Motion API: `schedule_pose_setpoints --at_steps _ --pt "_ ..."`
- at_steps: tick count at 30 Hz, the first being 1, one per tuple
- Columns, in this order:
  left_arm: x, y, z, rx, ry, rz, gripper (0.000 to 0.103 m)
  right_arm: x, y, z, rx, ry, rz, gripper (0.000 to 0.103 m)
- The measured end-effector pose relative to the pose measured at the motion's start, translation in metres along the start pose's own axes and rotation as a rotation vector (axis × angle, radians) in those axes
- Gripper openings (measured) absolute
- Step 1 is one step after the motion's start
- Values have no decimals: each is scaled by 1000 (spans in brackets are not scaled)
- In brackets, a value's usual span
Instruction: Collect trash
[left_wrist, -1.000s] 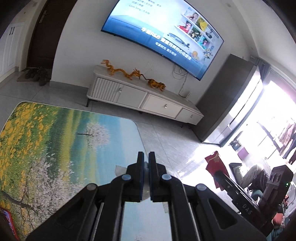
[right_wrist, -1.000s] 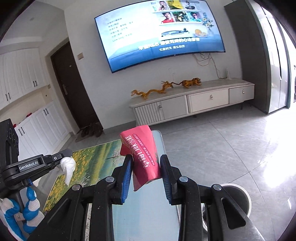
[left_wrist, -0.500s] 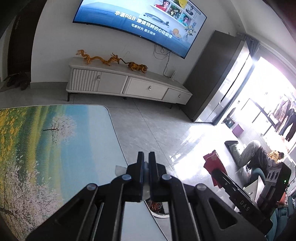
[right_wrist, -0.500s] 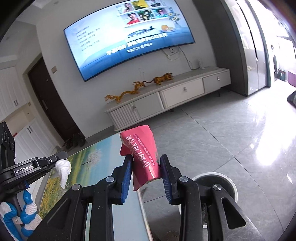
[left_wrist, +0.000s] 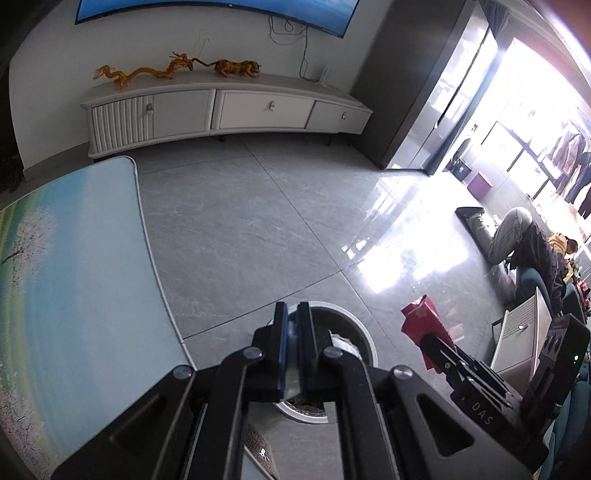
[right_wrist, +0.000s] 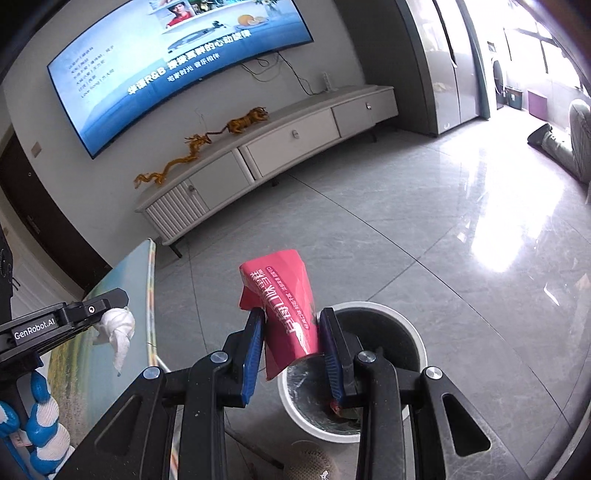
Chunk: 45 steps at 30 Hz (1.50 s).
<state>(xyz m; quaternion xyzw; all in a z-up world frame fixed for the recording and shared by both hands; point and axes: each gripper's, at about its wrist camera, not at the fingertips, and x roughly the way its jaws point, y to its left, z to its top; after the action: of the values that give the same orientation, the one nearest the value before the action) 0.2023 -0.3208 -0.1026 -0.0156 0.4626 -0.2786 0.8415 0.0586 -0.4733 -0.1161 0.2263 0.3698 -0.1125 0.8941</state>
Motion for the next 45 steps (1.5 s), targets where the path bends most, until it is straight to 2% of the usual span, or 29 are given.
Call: schedule_pose_setpoints --at_steps 6,12,14,16,20,27,32,38,42,45 --pt "62 -23 -1 34 99 -22 6 38 -37 -12 72 86 -36 31" --pt "99 -42 2 45 154 -74 9 64 -60 -19 119 144 -64 35" --pt "107 -45 3 38 174 -102 17 71 -63 -19 133 160 -75 46" --pt "111 -46 4 27 180 -118 36 73 -67 -19 145 163 -88 56" --pt "104 -46 3 40 170 -138 39 72 -68 -19 155 165 -95 56" --pt "53 -35 -10 82 65 -63 41 56 -43 -13 120 138 -67 58" --pt "-7 -19 -20 60 -54 -4 44 31 -11 -10 72 94 -29 58" --pt "-94 18 -29 7 -208 58 44 -11 43 -6 -10 13 31 62" --pt "-147 50 -40 -28 -298 120 54 -38 83 -7 -72 -34 76 65" --pt "-180 72 -48 -46 -354 163 55 -55 112 -10 -116 -63 98 68"
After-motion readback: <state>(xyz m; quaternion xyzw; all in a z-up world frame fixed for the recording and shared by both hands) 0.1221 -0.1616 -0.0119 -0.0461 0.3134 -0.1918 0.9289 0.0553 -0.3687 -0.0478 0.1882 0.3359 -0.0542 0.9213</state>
